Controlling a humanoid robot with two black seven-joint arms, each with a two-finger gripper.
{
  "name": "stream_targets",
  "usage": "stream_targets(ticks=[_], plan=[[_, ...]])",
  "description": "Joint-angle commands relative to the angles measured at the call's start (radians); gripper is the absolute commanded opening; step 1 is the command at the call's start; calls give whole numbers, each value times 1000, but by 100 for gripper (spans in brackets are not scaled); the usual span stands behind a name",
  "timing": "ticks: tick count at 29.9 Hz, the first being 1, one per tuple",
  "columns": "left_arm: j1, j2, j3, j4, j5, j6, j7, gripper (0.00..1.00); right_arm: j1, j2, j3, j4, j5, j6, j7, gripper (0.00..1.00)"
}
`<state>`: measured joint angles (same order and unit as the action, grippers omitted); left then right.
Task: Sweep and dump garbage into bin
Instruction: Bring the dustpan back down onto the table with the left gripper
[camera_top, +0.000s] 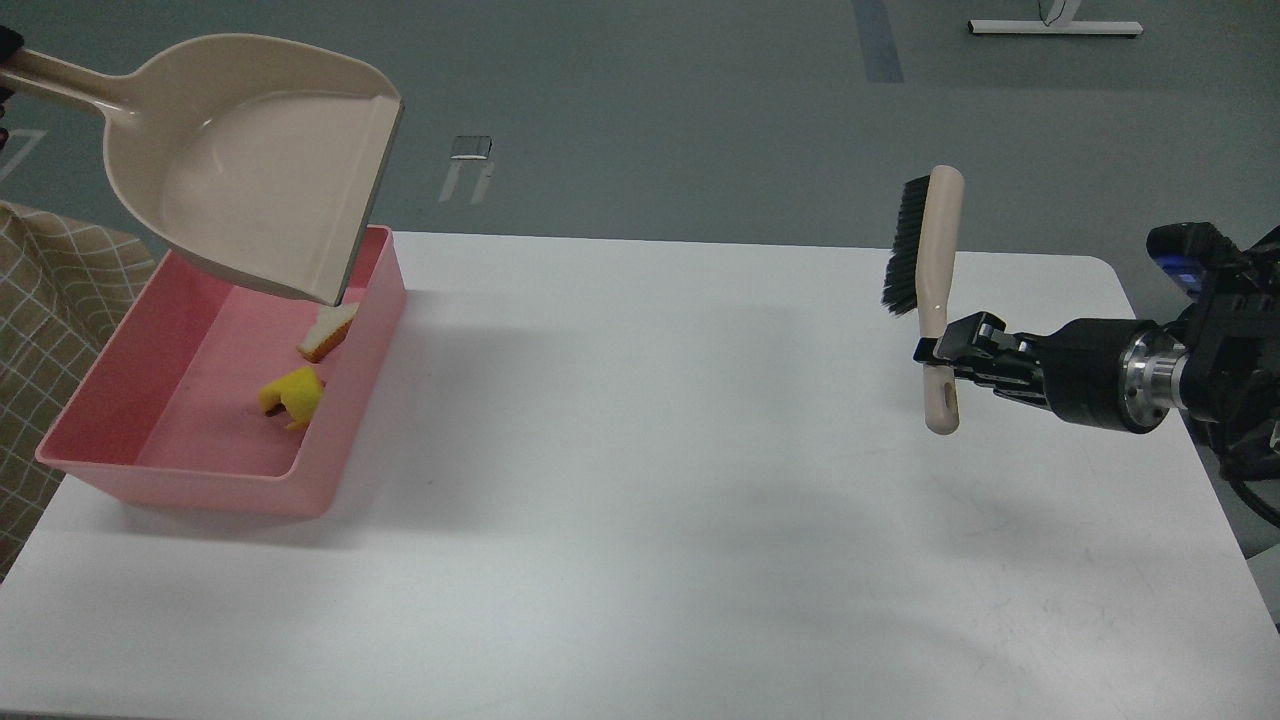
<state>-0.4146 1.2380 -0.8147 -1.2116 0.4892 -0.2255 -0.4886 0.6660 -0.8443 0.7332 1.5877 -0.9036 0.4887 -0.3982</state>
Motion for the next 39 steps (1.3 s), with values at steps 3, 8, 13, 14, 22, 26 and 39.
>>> stream_targets(ticks=[3,8,13,14,22,26,39], plan=[[3,-90,11,-68,3,67,0,0,1,4,0,0,0,0,-1,6],[2,-166,12,-97,15,101,7,0,6,14,0,0,0,0,-2,6],[2,-226,19,-108,22,117,15,0,7,17,0,0,0,0,-2,6],[3,-241,20,-109,22,118,16,0,7,17,2,0,0,0,-2,6],[3,-328,23,-123,75,136,51,0,9,17,0,0,0,0,-2,7],[3,-386,23,-164,123,153,97,0,9,17,0,0,0,0,-2,7],[11,-543,35,-167,350,212,145,0,9,17,2,0,0,0,-2,7]])
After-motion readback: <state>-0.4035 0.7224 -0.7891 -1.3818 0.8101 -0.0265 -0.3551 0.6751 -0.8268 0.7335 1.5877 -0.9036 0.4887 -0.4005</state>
